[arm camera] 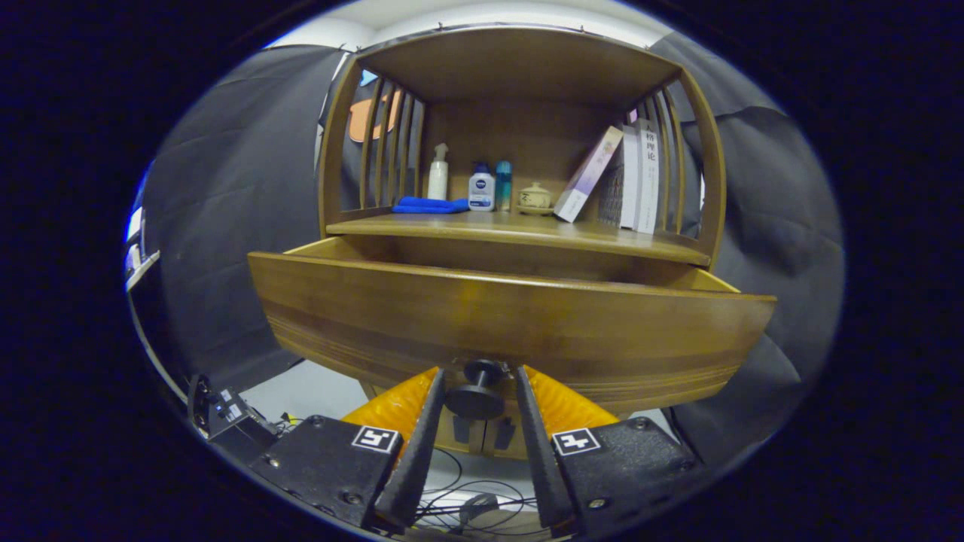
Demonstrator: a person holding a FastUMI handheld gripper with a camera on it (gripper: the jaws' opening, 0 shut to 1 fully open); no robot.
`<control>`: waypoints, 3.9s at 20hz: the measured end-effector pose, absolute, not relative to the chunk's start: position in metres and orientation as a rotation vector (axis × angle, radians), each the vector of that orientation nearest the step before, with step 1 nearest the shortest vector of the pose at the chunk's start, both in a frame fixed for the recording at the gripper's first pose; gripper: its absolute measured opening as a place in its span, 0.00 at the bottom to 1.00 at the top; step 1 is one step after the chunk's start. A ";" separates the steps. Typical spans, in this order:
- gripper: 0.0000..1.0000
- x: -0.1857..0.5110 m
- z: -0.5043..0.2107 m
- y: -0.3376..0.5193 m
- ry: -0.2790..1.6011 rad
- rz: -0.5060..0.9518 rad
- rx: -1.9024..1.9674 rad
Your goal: Pull open the drawer, take out the items inside it, and place them on the countertop above the cabinet.
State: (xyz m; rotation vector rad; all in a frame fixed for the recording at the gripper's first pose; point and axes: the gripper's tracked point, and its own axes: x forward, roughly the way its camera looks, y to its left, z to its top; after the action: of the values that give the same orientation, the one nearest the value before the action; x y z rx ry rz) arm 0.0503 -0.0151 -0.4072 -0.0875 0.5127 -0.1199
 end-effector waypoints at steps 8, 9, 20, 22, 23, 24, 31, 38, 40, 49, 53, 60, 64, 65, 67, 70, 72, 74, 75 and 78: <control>0.48 0.054 -0.426 -0.011 0.537 -0.164 -0.014; 0.45 0.053 -0.428 -0.011 0.548 -0.160 -0.007; 0.37 0.014 -0.425 -0.004 0.578 -0.129 -0.006; 0.37 0.005 -0.425 -0.003 0.583 -0.123 0.005; 0.37 0.003 -0.425 -0.002 0.584 -0.120 0.004; 0.37 0.001 -0.426 -0.003 0.585 -0.117 -0.004; 0.44 -0.004 -0.424 -0.004 0.610 -0.119 -0.029; 0.49 -0.012 -0.350 0.023 0.622 0.027 -0.044; 0.50 -0.008 -0.321 0.035 0.604 0.075 -0.033; 0.65 0.058 -0.303 0.012 0.722 0.022 -0.008; 0.65 0.081 -0.327 0.001 0.846 -0.003 0.062; 0.65 0.100 -0.371 -0.001 1.049 -0.011 0.080; 0.65 0.103 -0.386 -0.008 1.095 -0.052 0.056; 0.63 0.104 -0.389 -0.010 1.103 -0.066 0.060; 0.58 0.106 -0.396 -0.013 1.120 -0.083 0.072; 0.55 0.106 -0.408 -0.023 1.141 -0.123 0.074; 0.47 0.106 -0.413 -0.020 1.157 -0.121 0.111; 0.35 0.108 -0.411 -0.018 1.149 -0.118 0.132; 0.30 0.110 -0.410 -0.019 1.148 -0.123 0.147; 0.20 0.110 -0.404 -0.022 1.129 -0.138 0.160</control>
State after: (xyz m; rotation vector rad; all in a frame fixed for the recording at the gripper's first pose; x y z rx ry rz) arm 0.1103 -0.0222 -0.4039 0.1596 1.1294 -0.1379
